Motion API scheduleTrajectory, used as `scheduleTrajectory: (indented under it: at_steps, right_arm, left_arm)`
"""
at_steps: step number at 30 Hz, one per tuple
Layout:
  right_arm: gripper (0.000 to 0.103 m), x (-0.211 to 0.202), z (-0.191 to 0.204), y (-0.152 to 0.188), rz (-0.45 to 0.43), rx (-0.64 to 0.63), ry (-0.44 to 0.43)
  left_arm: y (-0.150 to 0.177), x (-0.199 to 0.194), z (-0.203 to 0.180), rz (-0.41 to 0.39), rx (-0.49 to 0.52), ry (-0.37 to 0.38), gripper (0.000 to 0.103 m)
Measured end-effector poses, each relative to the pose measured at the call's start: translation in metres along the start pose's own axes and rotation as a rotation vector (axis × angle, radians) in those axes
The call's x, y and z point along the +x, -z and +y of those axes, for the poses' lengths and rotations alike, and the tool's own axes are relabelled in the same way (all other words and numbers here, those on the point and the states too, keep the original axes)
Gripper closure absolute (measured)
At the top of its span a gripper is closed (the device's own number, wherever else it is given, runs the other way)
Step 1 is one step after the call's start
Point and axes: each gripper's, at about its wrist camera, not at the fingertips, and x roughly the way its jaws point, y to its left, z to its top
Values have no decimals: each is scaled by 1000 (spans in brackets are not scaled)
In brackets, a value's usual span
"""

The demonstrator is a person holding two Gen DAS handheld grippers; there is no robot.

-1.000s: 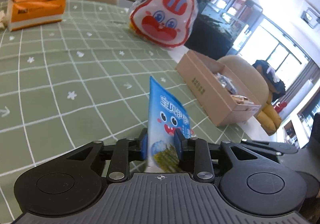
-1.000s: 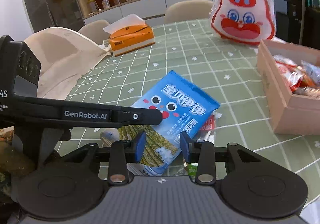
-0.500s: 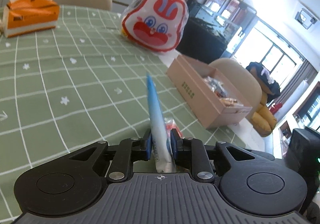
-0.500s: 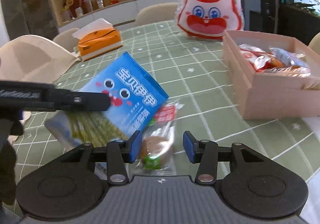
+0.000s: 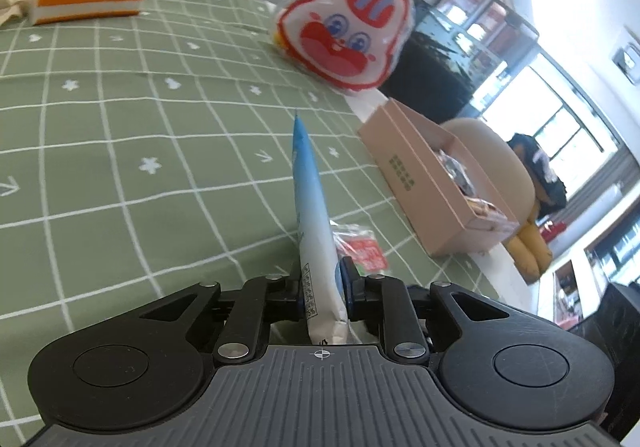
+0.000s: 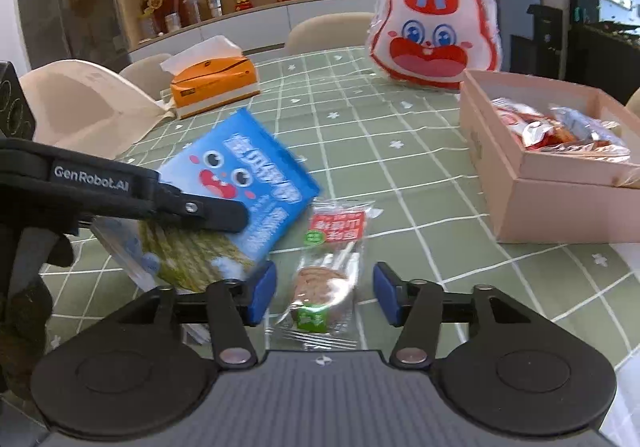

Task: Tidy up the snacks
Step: 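Grasp the clear cookie packet with the right tool while left holds the seaweed bag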

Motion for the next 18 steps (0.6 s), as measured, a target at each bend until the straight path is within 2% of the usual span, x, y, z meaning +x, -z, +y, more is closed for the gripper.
scheduleTrajectory:
  at_steps: [6, 10, 18]
  right_arm:
    - [34, -13, -3, 2, 2, -45, 48]
    - [32, -14, -10, 0, 25, 7, 14]
    - [33, 20, 8, -17, 63, -26, 52]
  left_arm:
    - [-4, -9, 1, -31, 3, -49, 83]
    - [-3, -8, 0, -25, 16, -53, 83]
    - [-2, -8, 0, -27, 17, -76, 83]
